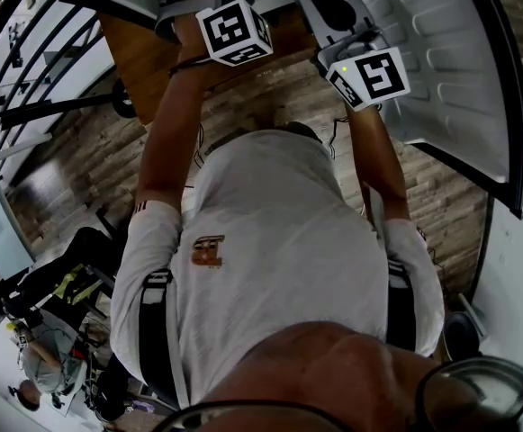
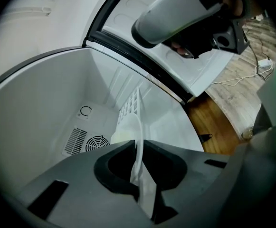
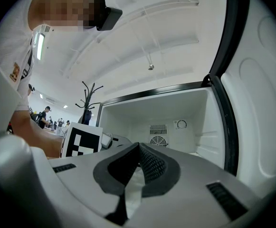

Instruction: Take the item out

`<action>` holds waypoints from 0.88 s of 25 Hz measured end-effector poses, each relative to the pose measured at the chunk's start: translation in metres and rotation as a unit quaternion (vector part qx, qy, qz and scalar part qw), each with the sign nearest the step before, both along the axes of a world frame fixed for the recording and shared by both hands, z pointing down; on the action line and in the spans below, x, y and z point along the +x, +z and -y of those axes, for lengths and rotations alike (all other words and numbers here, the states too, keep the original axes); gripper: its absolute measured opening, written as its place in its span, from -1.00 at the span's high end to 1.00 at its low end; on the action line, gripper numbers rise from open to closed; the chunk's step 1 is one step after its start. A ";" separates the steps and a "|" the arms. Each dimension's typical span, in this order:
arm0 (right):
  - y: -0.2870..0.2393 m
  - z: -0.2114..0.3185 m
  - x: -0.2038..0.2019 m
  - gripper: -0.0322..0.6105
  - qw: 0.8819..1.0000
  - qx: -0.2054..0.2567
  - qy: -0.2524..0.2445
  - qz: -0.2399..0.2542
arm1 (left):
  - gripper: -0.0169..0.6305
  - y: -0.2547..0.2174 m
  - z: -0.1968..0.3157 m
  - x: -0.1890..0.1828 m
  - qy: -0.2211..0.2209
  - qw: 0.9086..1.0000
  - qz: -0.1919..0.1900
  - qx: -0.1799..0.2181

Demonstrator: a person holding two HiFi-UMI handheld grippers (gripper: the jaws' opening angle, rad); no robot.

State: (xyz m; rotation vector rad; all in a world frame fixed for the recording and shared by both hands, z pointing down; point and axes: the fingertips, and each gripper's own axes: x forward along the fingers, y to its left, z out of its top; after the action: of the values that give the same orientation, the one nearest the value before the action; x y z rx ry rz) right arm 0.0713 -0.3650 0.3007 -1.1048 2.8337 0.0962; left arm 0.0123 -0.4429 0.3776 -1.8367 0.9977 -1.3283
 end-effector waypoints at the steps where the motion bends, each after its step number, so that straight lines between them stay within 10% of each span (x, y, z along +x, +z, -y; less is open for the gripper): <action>1: 0.000 0.001 0.002 0.80 1.000 0.000 0.000 0.000 | 0.78 -0.001 0.000 0.001 0.000 1.000 0.000 0.004; 22: 0.010 -0.001 -0.003 0.80 1.000 0.003 0.003 -0.008 | 0.87 -0.003 -0.025 0.009 0.065 0.994 0.048 0.077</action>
State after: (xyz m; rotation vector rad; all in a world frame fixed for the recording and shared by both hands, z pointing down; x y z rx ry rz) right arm 0.0682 -0.3643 0.3106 -1.1153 2.8422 0.1150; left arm 0.0210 -0.4177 0.3743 -1.6767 0.8888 -1.2158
